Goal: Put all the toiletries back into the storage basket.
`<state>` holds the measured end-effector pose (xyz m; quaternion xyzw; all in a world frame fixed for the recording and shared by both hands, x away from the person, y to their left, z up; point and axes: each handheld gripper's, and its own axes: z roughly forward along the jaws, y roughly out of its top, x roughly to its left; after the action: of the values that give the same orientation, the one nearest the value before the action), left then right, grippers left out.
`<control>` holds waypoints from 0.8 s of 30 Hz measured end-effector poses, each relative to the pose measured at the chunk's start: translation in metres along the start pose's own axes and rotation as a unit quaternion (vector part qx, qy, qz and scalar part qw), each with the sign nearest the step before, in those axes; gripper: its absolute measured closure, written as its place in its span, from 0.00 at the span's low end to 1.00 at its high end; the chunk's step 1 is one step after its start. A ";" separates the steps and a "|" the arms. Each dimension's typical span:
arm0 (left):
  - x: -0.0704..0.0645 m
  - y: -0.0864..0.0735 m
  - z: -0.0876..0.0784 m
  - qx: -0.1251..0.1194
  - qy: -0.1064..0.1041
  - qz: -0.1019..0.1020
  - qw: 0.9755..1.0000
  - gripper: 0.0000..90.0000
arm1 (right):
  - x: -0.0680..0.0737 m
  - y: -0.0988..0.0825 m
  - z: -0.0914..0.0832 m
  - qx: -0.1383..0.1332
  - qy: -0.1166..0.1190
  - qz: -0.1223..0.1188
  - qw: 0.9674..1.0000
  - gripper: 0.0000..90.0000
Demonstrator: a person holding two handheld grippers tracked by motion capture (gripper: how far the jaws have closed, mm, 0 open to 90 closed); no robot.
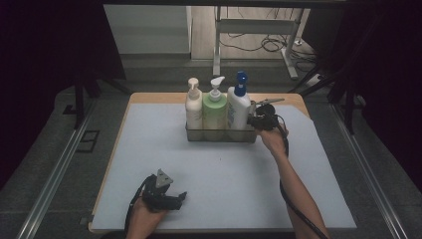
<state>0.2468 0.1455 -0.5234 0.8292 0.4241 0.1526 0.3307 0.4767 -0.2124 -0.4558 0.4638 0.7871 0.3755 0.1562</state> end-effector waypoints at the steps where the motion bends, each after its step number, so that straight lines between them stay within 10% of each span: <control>1: 0.000 0.000 0.000 0.000 0.000 0.000 1.000 0.12 | 0.000 -0.001 0.000 0.000 0.002 0.002 1.000 0.94; 24: 0.000 0.000 0.000 0.000 0.000 0.000 1.000 0.12 | 0.009 -0.003 -0.001 -0.003 0.015 -0.004 1.000 0.96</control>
<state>0.2468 0.1454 -0.5234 0.8291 0.4242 0.1523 0.3307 0.4695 -0.2065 -0.4566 0.4546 0.7901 0.3841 0.1470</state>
